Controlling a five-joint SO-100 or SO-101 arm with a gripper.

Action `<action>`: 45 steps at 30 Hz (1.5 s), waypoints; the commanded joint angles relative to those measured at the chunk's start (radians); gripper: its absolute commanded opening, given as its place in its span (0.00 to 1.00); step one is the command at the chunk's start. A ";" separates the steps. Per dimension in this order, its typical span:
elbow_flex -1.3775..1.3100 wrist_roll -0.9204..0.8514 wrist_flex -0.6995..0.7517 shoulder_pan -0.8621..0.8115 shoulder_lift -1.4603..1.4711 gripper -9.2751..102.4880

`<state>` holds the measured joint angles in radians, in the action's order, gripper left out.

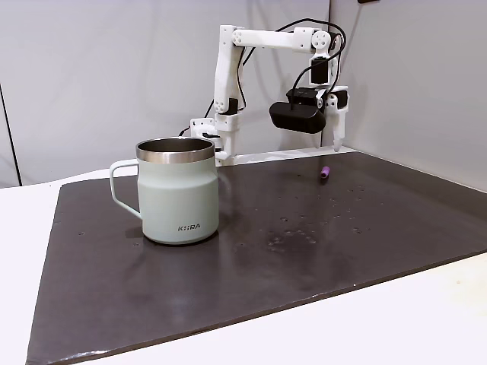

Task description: Grasp a pengrip and put it in the cup.

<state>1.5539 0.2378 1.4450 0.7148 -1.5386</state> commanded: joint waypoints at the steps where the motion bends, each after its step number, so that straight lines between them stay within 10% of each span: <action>1: -0.057 -0.014 0.060 -0.012 0.031 0.27; 45: -0.261 -0.241 0.072 0.040 0.373 0.08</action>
<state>1.3162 0.0061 1.5140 0.7624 -1.1428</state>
